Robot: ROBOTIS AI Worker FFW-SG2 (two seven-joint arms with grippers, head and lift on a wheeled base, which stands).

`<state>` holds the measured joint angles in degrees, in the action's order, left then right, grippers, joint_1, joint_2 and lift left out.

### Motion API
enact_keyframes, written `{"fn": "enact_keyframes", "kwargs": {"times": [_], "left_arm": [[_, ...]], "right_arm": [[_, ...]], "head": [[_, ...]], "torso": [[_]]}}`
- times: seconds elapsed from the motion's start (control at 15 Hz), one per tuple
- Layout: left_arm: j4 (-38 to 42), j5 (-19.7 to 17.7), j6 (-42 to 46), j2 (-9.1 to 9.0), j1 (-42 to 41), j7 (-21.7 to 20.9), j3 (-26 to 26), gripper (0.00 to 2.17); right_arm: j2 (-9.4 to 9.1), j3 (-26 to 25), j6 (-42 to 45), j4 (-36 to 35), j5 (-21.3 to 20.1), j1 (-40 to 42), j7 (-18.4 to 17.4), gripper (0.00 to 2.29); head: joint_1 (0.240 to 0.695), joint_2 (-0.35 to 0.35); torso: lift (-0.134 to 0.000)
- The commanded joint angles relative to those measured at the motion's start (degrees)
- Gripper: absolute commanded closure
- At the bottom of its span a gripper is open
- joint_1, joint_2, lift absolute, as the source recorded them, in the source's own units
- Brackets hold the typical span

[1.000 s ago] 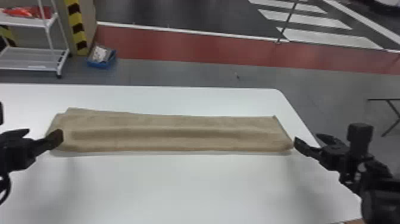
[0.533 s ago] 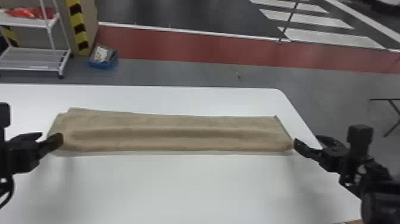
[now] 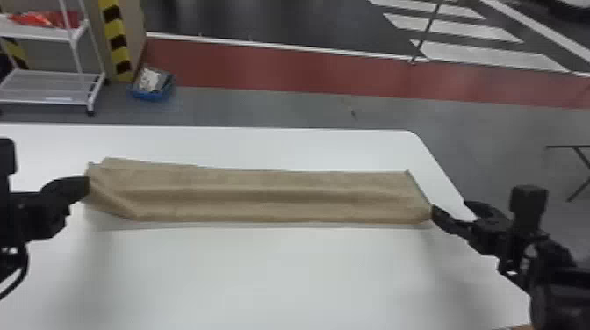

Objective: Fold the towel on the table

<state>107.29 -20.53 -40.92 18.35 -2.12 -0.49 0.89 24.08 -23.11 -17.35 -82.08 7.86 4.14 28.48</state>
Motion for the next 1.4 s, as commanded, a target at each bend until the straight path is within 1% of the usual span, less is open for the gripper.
{"fn": "enact_keyframes", "kwargs": {"times": [0.0,0.13,0.2,0.27,0.33,0.4,0.53,0.6,0.73,0.87,1.07,1.2,1.33], "left_arm": [[-1.38,1.11,1.4,0.2,1.85,-0.21,-2.3,1.09],[-3.05,1.55,2.28,-0.15,2.03,-1.27,-2.56,1.09],[-4.37,3.57,1.4,-0.15,2.82,-0.65,-3.18,1.09],[-4.9,6.56,0.0,-0.33,2.91,-0.56,-4.32,1.09],[-5.16,6.99,-0.35,-0.24,2.73,-0.39,-4.5,1.07],[-5.07,6.99,-0.35,-0.24,2.38,-0.13,-4.06,0.88],[-3.93,6.82,-0.18,-0.24,1.85,0.14,-3.18,0.26],[-3.05,6.38,0.53,-0.15,1.68,0.67,-2.48,0.09],[-1.74,5.59,2.81,-0.07,1.59,2.42,-1.07,0.08],[-3.05,4.18,3.69,-0.15,3.0,2.51,-0.81,0.09],[-8.33,4.01,3.87,-0.33,7.04,1.63,-3.71,0.11],[-12.81,4.01,4.04,-0.42,10.47,1.37,-5.55,0.19],[-16.32,3.92,4.04,-0.51,13.19,0.23,-6.08,0.22]], "right_arm": [[-0.09,-0.09,0.16,0.08,0.14,0.25,0.0,0.19],[-0.17,-0.18,0.69,0.08,0.05,0.43,0.0,0.19],[-0.17,-0.09,0.86,0.25,0.05,0.43,0.0,0.19],[-0.17,-0.18,1.39,0.52,0.05,0.43,-0.09,0.19],[-0.17,-0.18,1.39,0.6,0.05,0.25,0.0,0.19],[-0.17,0.0,1.39,0.69,0.05,-0.01,0.0,0.19],[-0.35,0.26,1.39,0.69,-0.21,-0.45,-0.09,0.19],[-0.35,0.61,1.39,0.69,-0.21,-0.54,-0.09,0.19],[-0.35,0.7,1.39,0.78,-0.39,-0.54,-0.09,0.19],[-0.35,0.7,1.39,0.96,-0.57,-0.54,-0.09,0.19],[-0.44,0.7,1.39,0.96,-0.83,-0.36,-0.09,0.19],[-0.35,0.52,1.04,0.69,-0.83,-0.01,-0.09,0.19],[-0.35,0.26,1.04,0.6,-0.92,0.16,-0.09,0.19]], "head": [[0.695,-0.237],[0.695,-0.245],[0.695,-0.252],[0.695,-0.252],[0.695,-0.249],[0.695,-0.247],[0.695,-0.244],[0.695,-0.238],[0.695,-0.227],[0.695,-0.213],[0.695,-0.207],[0.695,-0.214],[0.695,-0.222]], "torso": [[-0.128],[-0.128],[-0.128],[-0.128],[-0.128],[-0.128],[-0.128],[-0.128],[-0.128],[-0.128],[-0.128],[-0.128],[-0.128]]}}
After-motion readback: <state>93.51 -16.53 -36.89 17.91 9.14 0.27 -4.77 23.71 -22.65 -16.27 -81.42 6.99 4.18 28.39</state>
